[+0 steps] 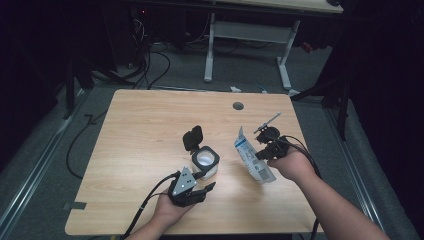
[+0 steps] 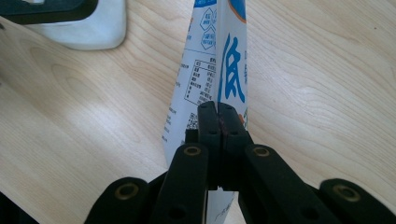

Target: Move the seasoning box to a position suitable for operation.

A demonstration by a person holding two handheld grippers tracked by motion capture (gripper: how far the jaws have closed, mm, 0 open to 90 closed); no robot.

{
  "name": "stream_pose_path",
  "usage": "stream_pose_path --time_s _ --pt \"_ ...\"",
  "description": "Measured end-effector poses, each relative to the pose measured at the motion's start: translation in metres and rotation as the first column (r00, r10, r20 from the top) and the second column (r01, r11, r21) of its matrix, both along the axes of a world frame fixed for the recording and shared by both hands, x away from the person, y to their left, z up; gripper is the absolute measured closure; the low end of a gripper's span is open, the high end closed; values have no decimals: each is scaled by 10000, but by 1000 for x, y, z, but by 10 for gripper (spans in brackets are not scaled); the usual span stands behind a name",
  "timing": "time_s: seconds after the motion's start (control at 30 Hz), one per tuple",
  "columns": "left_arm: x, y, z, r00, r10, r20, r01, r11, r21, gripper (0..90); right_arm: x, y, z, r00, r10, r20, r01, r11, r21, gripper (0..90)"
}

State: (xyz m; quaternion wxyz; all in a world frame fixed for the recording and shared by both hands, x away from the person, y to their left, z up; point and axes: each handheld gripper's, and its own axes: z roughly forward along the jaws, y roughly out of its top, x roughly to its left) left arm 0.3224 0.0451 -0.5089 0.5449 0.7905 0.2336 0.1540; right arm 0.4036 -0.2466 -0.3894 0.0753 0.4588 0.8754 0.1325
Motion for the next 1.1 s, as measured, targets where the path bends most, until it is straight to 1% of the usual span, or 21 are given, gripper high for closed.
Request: stream_pose_path --time_s 0.07,0.17,0.27,0.3,0.33,0.37,0.4,0.43,0.5,0.57,0.63,0.7,0.77,0.83,0.93,1.07,1.1 --pt "2 8 0 9999 120 -105 -121 9998 -155 500 1 -3 -1 9999 21 104 -21 10000 -3 899" --pt "7 23 -1 9990 385 -205 -388 9991 -181 499 3 -7 0 9999 -82 136 83 10000 -48 899" --pt "12 43 0 9963 803 -301 -810 9965 -220 498 3 -11 0 9996 -210 197 210 9998 44 898" --pt "14 50 0 9948 955 -343 -963 9951 -205 498 3 -12 1 9995 -236 202 236 9997 24 899" --pt "16 57 -1 9931 1104 -384 -1113 9935 -221 498 2 -13 0 9993 -304 195 301 9995 118 899" --pt "18 64 -1 9912 1251 -428 -1261 9918 -209 498 2 -15 0 9994 -249 231 247 9997 65 899" --pt "20 70 -1 9895 1374 -444 -1384 9902 -204 498 2 -15 1 9992 -327 228 325 9994 76 899" --pt "22 78 -2 9865 1565 -485 -1575 9874 -165 498 2 -16 0 9990 -343 276 339 9993 137 899" --pt "24 90 -3 9825 1776 -551 -1782 9840 -57 498 1 -18 1 9989 -366 302 362 9992 140 899" --pt "25 99 -5 9788 1951 -620 -1951 9808 61 498 1 -20 1 9982 -413 426 406 9990 183 899" --pt "26 105 -8 9760 2057 -712 -2055 9786 108 498 1 -21 2 9977 -482 467 474 9987 175 899" --pt "26 107 -10 9742 2122 -770 -2111 9772 229 498 1 -22 2 9970 -515 580 504 9985 207 899" --pt "27 108 -11 9728 2171 -813 -2160 9761 218 498 0 -23 3 9959 -571 702 551 9980 311 899" --pt "27 108 -11 9732 2167 -769 -2160 9762 164 497 0 -23 4 9943 -549 918 517 9979 378 899" --pt "26 107 -11 9751 2130 -615 -2112 9768 349 496 -2 -23 6 9908 -567 1231 506 9973 524 900" --pt "26 107 -10 9745 2142 -661 -2129 9767 264 495 -6 -23 6 9841 -575 1679 454 9962 748 900" --pt "25 107 -10 9745 2138 -679 -2124 9768 267 495 -7 -23 5 9836 -580 1710 443 9956 828 900"
